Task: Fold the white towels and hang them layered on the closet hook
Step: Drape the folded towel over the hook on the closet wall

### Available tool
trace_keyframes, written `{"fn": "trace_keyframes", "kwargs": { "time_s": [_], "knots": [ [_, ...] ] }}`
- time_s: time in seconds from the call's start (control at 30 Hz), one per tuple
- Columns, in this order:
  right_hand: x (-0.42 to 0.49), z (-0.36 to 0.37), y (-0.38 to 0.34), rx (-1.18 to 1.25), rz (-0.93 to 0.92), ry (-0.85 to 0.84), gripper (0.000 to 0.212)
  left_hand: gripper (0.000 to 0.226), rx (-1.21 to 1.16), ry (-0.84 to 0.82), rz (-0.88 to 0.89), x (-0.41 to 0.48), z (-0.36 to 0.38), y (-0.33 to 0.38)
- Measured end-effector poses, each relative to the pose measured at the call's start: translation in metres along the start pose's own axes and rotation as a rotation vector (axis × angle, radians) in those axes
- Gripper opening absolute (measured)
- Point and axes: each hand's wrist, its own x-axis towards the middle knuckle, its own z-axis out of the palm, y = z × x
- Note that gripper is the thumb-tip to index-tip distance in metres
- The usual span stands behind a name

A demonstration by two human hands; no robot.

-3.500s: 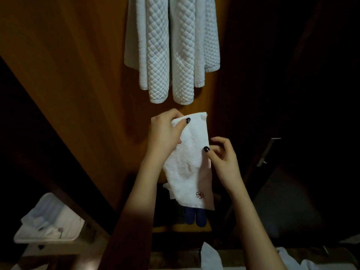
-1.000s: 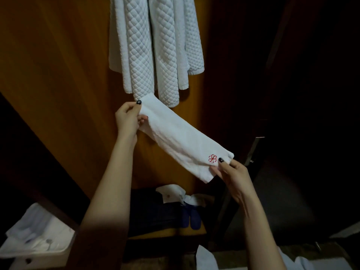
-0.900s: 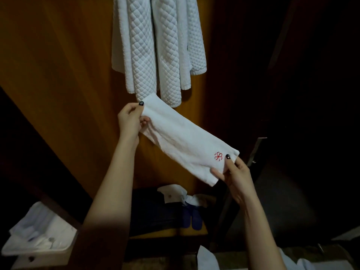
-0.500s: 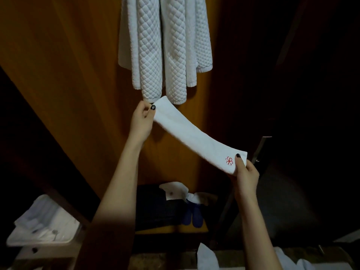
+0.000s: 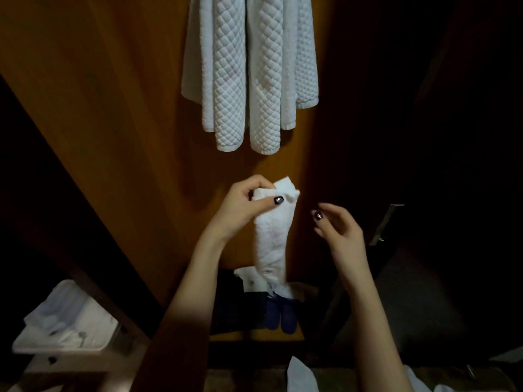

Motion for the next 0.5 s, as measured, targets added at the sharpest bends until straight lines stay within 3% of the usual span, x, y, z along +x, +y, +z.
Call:
{"fn": "trace_keyframes", "kwargs": {
  "time_s": [0.13,0.33,0.5],
  "knots": [
    [-0.006,0.026,-0.021,0.001,-0.085,-0.229,0.014,0.008,0.046,-0.033,-0.015,-0.016,0.0,-0.001],
    [-0.009,0.034,-0.021,-0.077,-0.052,-0.351,0.015,0.009,0.029,-0.051,-0.05,-0.036,-0.017,0.0],
    [-0.01,0.045,-0.017,-0.076,-0.059,-0.335,0.013,0.015,0.143,0.084,0.038,-0.037,-0.016,0.005]
  ]
}}
